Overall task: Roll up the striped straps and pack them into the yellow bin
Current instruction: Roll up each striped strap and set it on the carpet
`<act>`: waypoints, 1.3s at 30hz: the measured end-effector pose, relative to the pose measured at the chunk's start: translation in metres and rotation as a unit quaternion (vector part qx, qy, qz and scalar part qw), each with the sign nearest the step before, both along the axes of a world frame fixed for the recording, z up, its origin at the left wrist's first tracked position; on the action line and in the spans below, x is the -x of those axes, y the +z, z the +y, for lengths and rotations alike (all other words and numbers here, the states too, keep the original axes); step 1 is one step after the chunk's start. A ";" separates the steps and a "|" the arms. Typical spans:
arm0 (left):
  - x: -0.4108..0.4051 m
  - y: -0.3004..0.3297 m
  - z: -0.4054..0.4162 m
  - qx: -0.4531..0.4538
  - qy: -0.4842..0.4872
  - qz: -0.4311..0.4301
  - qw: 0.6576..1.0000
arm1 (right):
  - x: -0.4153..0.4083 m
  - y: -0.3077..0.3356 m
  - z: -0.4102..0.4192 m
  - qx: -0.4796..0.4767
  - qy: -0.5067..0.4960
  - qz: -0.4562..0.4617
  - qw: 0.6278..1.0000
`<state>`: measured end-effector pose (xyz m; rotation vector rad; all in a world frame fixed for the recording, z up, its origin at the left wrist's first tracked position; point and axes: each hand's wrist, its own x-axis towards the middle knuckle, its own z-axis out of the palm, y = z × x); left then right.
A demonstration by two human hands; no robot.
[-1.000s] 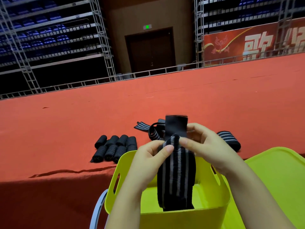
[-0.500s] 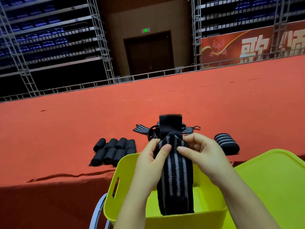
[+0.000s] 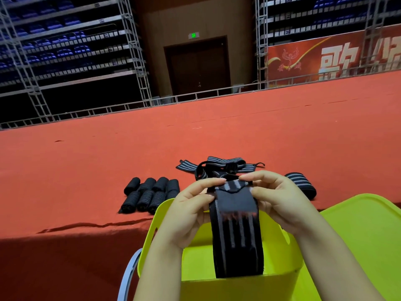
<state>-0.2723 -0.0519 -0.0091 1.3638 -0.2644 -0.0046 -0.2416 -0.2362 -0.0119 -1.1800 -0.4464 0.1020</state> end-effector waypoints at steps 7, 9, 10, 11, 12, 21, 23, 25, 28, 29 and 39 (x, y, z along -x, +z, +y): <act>0.001 -0.001 -0.008 -0.031 0.041 -0.037 0.998 | 0.002 -0.001 0.002 0.023 -0.057 -0.005 0.998; 0.000 -0.003 -0.008 -0.062 0.065 -0.057 0.994 | 0.003 -0.002 0.000 0.033 -0.045 -0.008 0.998; 0.000 -0.004 -0.008 -0.064 0.072 -0.067 0.993 | 0.003 -0.004 -0.003 0.039 -0.034 -0.005 0.999; 0.000 -0.005 -0.007 -0.058 0.078 -0.077 0.992 | 0.003 -0.005 -0.005 0.054 -0.023 -0.004 0.998; 0.000 -0.005 -0.006 -0.055 0.083 -0.090 0.991 | 0.003 -0.005 -0.007 0.079 -0.019 -0.006 0.997; -0.001 -0.003 -0.008 -0.047 0.121 -0.140 0.982 | 0.007 -0.006 -0.001 0.140 -0.037 -0.092 0.985; -0.002 -0.003 -0.007 -0.037 0.114 -0.114 0.986 | 0.008 -0.006 0.000 0.124 -0.039 -0.082 0.988; -0.002 -0.002 -0.005 -0.042 0.086 -0.082 0.992 | 0.008 -0.006 0.000 0.104 -0.039 -0.074 0.991; -0.004 -0.007 -0.005 -0.093 0.031 -0.060 0.993 | 0.005 -0.008 0.001 0.089 -0.057 -0.075 0.992; -0.004 -0.010 -0.006 -0.103 0.034 -0.060 0.992 | 0.005 -0.008 0.001 0.090 -0.059 -0.080 0.991; -0.009 -0.015 -0.008 -0.072 0.040 -0.071 0.994 | 0.006 -0.005 0.004 0.113 -0.081 -0.141 0.980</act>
